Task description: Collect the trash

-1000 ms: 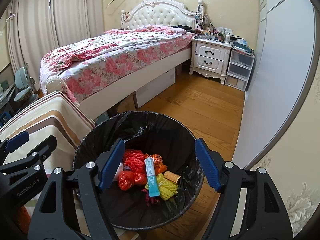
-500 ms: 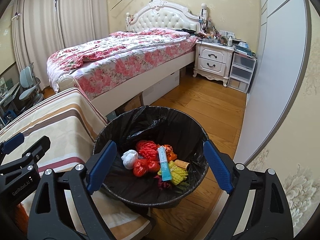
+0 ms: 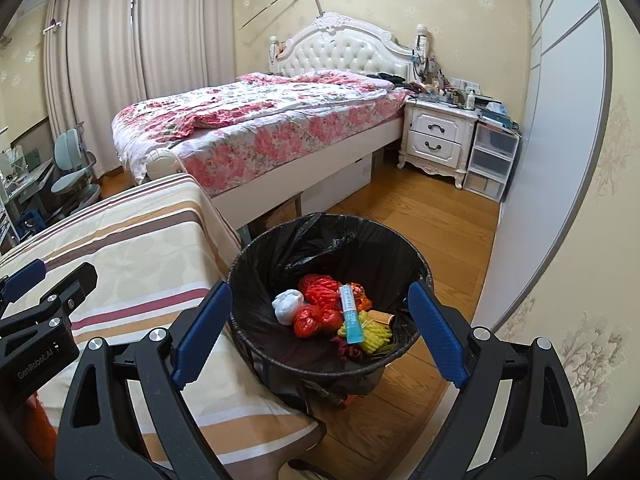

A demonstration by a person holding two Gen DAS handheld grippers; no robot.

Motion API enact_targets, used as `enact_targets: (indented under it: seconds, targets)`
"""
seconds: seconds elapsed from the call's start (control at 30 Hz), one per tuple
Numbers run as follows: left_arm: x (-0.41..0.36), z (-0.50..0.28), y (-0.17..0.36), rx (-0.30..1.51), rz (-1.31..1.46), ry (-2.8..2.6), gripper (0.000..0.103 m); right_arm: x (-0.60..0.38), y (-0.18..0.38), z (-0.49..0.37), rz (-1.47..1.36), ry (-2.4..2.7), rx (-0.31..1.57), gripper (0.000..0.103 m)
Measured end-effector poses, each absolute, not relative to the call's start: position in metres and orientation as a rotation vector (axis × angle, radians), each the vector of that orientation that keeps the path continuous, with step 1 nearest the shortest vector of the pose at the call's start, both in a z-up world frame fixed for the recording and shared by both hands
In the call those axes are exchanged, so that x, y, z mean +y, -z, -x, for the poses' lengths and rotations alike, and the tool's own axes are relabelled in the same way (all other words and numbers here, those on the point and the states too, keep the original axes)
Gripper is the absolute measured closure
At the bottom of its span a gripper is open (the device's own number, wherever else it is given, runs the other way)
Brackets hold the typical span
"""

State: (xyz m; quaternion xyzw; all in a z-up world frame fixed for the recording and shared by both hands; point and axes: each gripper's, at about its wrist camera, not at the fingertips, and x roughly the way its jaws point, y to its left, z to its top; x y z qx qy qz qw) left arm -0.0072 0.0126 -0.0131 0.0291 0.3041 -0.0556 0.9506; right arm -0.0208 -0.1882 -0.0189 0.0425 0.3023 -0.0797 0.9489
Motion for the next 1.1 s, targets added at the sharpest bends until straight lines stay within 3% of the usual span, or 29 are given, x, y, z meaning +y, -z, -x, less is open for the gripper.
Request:
enact_targets:
  seconds: [1.1]
  targets:
    - [0.033,0.040,0.008,0.584,-0.039,0.082,0.021,-0.170,0.008,0.049,-0.068,0.139,0.570,0.015]
